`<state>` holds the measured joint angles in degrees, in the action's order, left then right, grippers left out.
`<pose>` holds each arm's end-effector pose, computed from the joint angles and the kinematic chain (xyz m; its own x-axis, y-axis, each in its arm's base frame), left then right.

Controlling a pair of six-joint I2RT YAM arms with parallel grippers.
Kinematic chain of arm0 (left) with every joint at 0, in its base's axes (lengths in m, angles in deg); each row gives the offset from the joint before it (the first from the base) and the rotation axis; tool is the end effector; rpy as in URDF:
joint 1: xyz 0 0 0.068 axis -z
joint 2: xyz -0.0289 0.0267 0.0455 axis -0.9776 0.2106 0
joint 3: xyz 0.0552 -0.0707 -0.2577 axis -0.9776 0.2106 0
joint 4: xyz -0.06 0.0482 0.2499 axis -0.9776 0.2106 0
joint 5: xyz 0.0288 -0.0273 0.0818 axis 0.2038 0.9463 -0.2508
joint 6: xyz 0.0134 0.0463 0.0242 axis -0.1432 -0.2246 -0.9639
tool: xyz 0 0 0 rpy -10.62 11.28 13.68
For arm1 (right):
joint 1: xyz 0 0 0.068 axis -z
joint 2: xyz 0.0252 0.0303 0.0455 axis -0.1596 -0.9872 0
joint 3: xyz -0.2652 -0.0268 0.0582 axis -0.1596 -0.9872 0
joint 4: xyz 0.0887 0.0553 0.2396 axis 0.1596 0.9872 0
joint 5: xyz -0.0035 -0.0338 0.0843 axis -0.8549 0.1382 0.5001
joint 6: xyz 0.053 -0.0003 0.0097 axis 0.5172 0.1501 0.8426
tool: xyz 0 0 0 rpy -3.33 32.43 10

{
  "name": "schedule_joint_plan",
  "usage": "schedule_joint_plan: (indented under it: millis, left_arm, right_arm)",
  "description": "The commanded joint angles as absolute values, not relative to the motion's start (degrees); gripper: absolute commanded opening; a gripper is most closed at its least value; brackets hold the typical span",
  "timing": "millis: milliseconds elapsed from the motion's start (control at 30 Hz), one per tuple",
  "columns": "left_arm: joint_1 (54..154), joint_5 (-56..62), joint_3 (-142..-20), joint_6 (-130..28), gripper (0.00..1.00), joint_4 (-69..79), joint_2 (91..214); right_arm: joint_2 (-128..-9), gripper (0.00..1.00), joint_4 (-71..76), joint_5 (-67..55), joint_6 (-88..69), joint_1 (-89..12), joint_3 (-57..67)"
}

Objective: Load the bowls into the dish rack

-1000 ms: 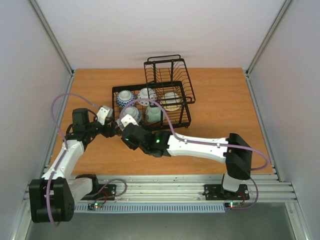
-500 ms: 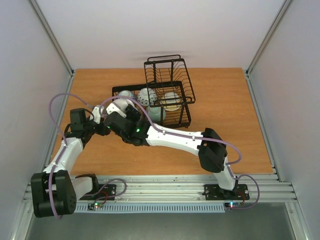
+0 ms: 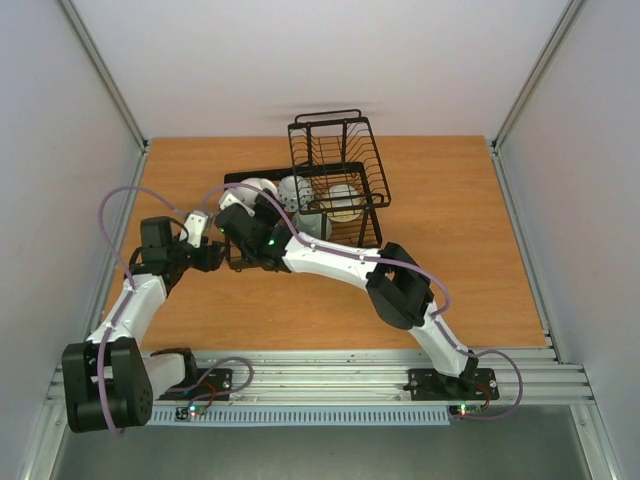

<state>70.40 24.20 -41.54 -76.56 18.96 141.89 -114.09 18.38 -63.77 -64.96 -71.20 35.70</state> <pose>0.2220 0.0112 0.2002 -0.6075 0.1348 -0.7828 0.4001 0.9033 -0.1549 0.2617 0.4341 0.2381 0.0175 -0.9823 -0.1867 -0.3913 0.1651 -0.9053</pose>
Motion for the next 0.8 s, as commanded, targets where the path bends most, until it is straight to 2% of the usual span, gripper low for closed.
schedule_joint_plan:
  millis: [0,767]
  left_arm:
    - [70.11,24.17,-42.2,-76.76,0.69,17.13,142.5]
    - [70.02,25.87,-42.31,-77.11,0.69,17.66,142.67]
  right_arm:
    - [-116.34,0.01,11.65,-65.74,-69.11,-69.59,40.25]
    - [-133.49,0.01,17.92,-66.58,-73.73,-63.45,59.28]
